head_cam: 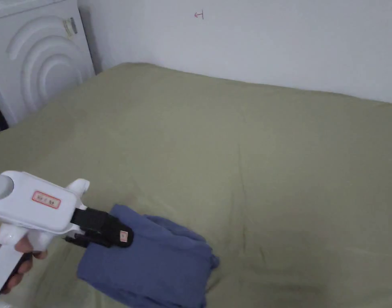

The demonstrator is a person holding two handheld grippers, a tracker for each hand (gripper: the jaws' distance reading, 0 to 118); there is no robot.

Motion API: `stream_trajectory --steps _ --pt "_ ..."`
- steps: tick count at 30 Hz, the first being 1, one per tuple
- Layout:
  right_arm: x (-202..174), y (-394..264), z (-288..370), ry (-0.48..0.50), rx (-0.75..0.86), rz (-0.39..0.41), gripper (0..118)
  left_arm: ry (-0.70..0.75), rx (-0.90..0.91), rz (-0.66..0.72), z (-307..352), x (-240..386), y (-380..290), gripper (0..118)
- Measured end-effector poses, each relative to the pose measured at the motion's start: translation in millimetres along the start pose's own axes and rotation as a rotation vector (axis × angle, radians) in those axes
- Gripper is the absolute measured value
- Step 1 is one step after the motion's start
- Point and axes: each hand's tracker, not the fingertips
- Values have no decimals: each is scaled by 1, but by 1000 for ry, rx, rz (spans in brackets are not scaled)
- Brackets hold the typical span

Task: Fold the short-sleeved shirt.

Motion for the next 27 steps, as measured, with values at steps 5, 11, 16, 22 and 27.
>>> stream_trajectory --steps 5,11,16,22,27 --pt "-11 -3 5 -45 13 19 0 104 -16 3 35 -46 49 35" --pt "-15 -3 2 -58 26 15 0 159 -27 10 37 -57 71 52" --pt "-10 3 2 -52 8 25 0 252 76 2 54 -49 64 103" --pt "-22 6 8 -25 11 69 0 314 108 -10 90 -38 38 101" --pt "-44 8 32 -56 78 167 0 254 243 -68 95 22 1 20"
